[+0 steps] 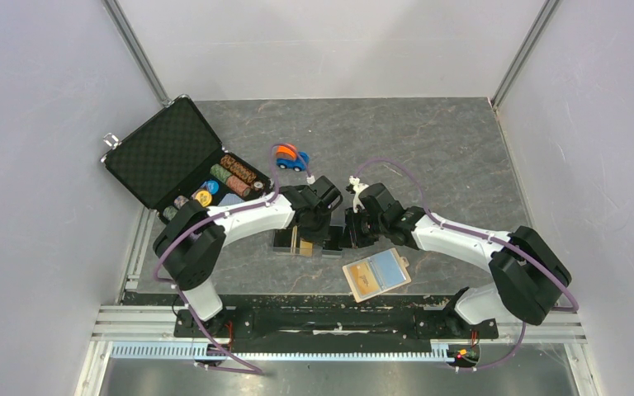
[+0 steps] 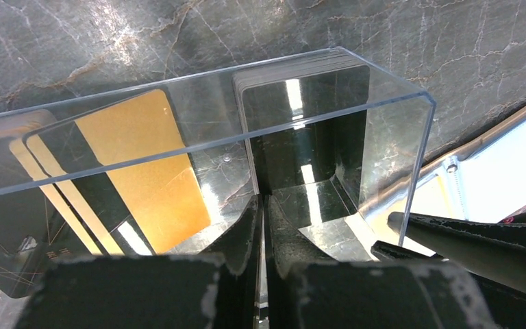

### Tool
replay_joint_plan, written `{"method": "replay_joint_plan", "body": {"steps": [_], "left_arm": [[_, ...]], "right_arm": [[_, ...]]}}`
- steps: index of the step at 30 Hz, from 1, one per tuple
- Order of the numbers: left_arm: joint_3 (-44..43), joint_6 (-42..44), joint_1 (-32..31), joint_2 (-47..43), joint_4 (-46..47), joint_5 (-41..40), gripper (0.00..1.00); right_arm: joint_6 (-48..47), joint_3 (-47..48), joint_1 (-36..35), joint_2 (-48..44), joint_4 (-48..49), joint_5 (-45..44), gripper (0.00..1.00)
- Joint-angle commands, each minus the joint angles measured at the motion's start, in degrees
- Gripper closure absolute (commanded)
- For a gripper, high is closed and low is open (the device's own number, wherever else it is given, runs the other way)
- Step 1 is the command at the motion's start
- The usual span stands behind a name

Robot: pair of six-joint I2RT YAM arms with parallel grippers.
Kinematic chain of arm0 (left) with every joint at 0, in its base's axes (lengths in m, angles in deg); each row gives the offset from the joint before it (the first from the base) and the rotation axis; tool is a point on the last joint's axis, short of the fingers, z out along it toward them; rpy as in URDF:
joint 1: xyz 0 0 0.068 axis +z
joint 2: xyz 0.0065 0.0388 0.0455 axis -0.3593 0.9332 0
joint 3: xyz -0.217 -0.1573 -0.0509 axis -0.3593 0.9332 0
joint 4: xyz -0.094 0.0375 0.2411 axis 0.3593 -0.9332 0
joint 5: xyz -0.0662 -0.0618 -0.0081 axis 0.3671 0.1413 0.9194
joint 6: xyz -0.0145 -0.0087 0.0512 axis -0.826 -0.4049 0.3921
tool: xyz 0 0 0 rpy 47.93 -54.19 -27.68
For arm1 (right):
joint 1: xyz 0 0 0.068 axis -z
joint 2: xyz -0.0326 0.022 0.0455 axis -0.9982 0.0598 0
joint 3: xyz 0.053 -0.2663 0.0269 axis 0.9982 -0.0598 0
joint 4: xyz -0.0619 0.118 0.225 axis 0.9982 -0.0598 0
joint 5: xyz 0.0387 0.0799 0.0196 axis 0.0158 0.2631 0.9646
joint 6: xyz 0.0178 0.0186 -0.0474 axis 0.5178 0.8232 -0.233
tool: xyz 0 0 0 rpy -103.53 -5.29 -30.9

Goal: Put the credit cards into the card holder
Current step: Pick up the credit card from the storage box.

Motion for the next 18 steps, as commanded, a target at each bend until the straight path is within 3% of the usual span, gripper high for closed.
{"method": "replay_joint_plan", "body": {"steps": [1, 7, 10, 18], "left_arm": [[-1.2, 0.7, -0.8, -2.1, 2.2, 1.2, 0.95], [-4.5, 1.7, -2.4, -1.3, -1.9, -1.9, 0.94], [-5.3, 2.0, -3.0, -0.8, -2.3, -1.8, 0.79], [-5.5, 1.5, -3.5, -1.3, -0.8, -0.9, 0.85]], "right_arm": [[-1.0, -1.4, -0.4, -0.1, -1.1, 0.8, 0.84], [-1.0, -1.6, -0.4, -0.2, -1.1, 0.8, 0.86], [-1.0, -1.7, -0.4, -0.2, -1.0, 0.9, 0.87], [-0.9, -2.0, -0.4, -0.4, -0.9, 0.9, 0.88]]}}
